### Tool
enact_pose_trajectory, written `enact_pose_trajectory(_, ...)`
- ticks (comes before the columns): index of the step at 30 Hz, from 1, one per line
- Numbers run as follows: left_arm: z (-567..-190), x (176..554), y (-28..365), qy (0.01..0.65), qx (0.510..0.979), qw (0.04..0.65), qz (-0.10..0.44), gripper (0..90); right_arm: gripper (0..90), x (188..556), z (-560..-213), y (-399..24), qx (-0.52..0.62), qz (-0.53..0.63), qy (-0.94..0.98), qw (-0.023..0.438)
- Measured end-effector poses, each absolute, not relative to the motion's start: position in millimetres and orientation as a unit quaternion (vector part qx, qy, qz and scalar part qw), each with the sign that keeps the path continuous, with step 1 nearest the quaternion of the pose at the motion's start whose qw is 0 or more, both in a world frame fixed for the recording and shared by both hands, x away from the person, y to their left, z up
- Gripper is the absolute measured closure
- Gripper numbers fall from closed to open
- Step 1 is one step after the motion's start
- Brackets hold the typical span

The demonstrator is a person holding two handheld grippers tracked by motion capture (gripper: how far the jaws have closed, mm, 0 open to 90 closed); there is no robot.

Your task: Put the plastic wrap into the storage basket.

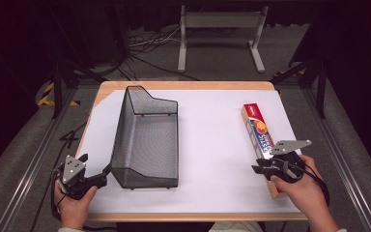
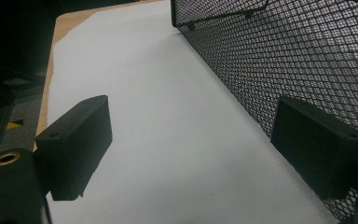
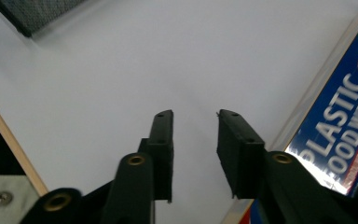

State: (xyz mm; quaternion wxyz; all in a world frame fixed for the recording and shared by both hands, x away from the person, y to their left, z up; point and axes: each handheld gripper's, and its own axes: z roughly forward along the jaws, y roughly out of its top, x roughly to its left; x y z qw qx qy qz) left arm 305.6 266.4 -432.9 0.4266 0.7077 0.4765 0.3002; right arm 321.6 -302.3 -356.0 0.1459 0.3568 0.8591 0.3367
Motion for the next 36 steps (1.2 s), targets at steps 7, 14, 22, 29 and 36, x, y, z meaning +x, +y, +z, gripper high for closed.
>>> enact_pose_trajectory(7, -434, 303, 269, 0.483, 0.704, 0.425, 0.302, 13.3, 51.8, 331, -345, -316, 0.409, 0.374, 0.822, 0.128)
enact_pose_trajectory(14, -434, 302, 269, 0.485, 0.702, 0.423, 0.304, 13.3, 43.0, 346, -337, -328, 0.431, 0.379, 0.804, 0.154)
enact_pose_trajectory(22, -434, 304, 269, 0.486, 0.702, 0.423, 0.303, 13.2, 34.1, 370, -331, -335, 0.462, 0.351, 0.794, 0.182)
enact_pose_trajectory(29, -434, 305, 268, 0.485, 0.703, 0.421, 0.304, 12.9, 14.9, 399, -339, -337, 0.519, 0.306, 0.78, 0.17)
enact_pose_trajectory(36, -435, 306, 268, 0.483, 0.705, 0.42, 0.305, 12.9, 7.1, 418, -357, -331, 0.535, 0.275, 0.783, 0.16)
